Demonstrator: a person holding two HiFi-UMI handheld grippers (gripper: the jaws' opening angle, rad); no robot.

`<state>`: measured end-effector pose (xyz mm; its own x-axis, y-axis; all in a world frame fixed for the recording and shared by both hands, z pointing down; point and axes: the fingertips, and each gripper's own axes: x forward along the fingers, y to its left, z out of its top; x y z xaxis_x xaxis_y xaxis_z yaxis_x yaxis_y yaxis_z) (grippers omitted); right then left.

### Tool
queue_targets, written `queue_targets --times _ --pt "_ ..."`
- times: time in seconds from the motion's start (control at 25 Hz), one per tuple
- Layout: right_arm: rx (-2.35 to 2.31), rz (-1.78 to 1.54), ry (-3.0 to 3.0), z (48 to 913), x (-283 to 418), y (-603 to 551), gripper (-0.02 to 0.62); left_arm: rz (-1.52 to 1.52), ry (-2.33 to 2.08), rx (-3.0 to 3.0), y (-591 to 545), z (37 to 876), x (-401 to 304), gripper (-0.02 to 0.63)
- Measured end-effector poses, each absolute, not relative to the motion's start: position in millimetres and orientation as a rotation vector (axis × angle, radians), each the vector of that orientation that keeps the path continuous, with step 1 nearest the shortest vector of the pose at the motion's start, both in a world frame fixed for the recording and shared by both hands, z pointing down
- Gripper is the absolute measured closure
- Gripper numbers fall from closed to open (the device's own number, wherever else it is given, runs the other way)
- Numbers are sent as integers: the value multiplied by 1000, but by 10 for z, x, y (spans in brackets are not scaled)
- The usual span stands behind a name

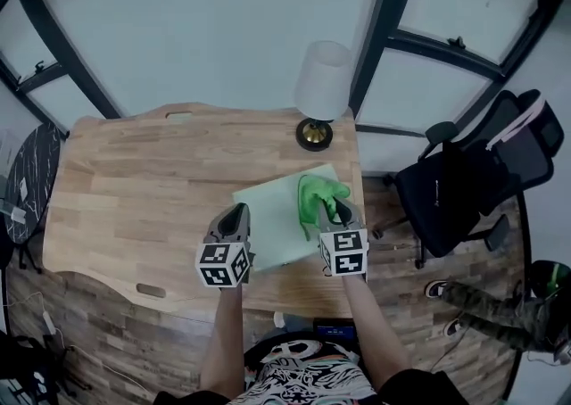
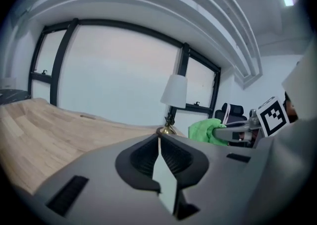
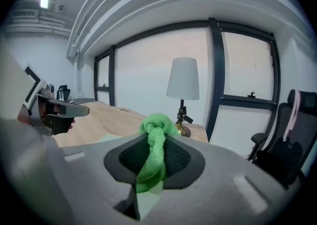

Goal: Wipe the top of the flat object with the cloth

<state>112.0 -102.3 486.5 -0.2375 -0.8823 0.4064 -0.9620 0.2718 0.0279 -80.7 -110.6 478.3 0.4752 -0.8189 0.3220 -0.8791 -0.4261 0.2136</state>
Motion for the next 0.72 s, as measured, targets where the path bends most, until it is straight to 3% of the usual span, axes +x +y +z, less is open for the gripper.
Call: queue_targets --times 0.44,0.72 --pt "1862 298 -2345 3990 1026 -355 522 133 -1469 2447 -567 4167 -839 588" --pt "1877 295 -2348 3914 968 -25 522 55 -1405 2442 -263 4015 -899 588"
